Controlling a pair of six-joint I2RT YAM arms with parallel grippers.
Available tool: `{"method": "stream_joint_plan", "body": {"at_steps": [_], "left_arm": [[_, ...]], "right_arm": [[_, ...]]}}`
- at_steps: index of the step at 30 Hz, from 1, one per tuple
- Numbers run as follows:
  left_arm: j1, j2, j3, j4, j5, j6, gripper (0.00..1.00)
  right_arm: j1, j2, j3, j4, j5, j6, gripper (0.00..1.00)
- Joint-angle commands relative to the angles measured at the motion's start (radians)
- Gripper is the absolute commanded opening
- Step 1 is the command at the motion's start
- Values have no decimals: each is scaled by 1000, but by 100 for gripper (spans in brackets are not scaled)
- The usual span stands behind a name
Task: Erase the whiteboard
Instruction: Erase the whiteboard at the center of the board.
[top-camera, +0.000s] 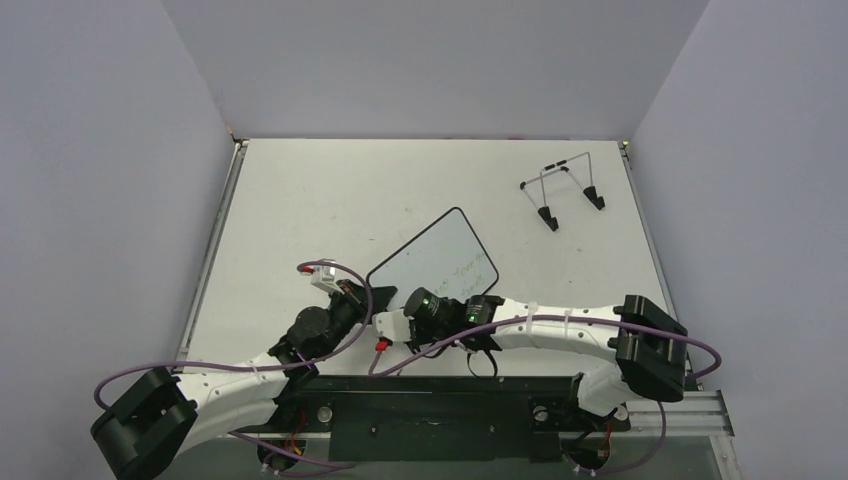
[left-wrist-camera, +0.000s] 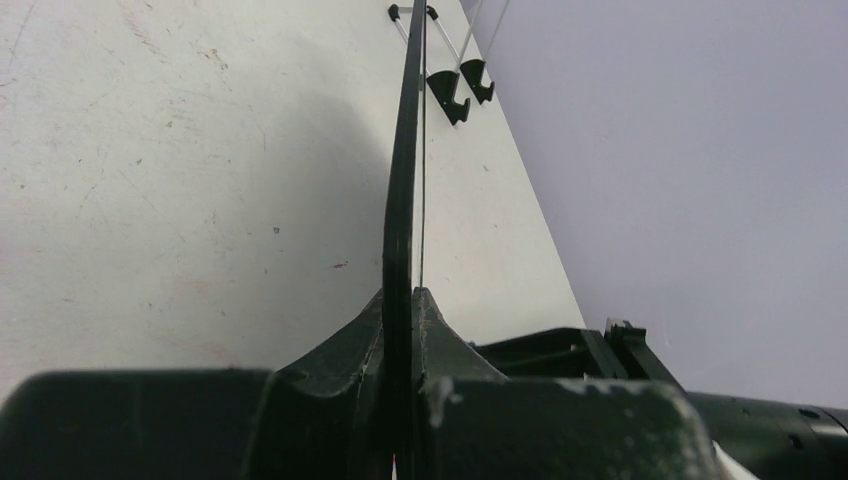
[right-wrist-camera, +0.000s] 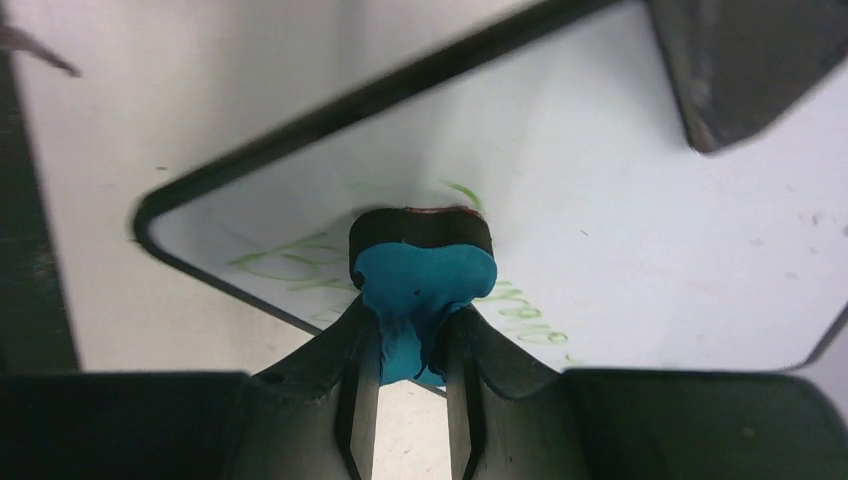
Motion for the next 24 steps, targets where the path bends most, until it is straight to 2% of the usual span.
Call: {"method": "stream_joint_plan", "body": {"at_steps": [1, 8, 10, 13, 15, 17, 20, 24], "left_arm": [[-11, -13, 24, 93, 37, -20, 0], [-10, -13, 27, 96, 35, -19, 0], [-11, -21, 26, 90, 33, -17, 0], [-10, -28, 23, 87, 31, -17, 0], [-10, -29, 21, 87, 31, -17, 0], [-11, -25, 22, 90, 35, -17, 0], [-11, -11, 22, 100, 42, -17, 0], [-10, 13, 30, 116, 54, -17, 0]], "right_arm": [[-44, 19, 29, 65, 120, 38, 0], [72, 44, 48, -111, -119, -80, 0], [88, 50, 54, -141, -140, -95, 0], [81, 59, 57, -100, -66, -62, 0], [51, 68, 60, -43, 46, -11, 0], [5, 67, 68, 7, 93, 41, 0], [-46, 47, 73, 54, 109, 102, 0], [-33, 53, 77, 56, 101, 105, 0]]}}
